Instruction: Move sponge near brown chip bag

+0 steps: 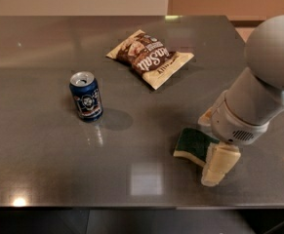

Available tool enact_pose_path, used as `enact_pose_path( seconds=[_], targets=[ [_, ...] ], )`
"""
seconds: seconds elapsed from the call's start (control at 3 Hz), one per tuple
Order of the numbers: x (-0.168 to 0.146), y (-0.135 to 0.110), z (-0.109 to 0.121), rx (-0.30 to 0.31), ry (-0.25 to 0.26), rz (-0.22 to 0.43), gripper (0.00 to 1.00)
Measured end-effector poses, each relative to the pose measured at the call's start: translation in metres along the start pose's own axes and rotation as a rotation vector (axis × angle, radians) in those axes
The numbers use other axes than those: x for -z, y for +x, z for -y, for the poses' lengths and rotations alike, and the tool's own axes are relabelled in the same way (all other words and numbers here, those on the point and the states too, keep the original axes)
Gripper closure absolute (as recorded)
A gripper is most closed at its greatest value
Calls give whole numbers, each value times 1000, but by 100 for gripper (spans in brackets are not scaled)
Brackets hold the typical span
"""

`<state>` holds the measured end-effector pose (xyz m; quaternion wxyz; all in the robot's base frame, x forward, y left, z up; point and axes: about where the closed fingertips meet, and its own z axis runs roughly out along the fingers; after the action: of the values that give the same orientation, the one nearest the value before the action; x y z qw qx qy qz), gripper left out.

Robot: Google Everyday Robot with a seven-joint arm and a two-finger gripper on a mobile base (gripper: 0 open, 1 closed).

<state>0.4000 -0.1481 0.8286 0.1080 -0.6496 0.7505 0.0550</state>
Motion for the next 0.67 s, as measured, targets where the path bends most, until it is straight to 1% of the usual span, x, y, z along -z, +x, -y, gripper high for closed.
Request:
enact_pose_path(
  seconds=[0.33, 0.67],
  targets=[
    [2, 1, 5, -13, -6, 2, 41],
    [12, -1, 14, -31, 4, 8, 64]
  ],
)
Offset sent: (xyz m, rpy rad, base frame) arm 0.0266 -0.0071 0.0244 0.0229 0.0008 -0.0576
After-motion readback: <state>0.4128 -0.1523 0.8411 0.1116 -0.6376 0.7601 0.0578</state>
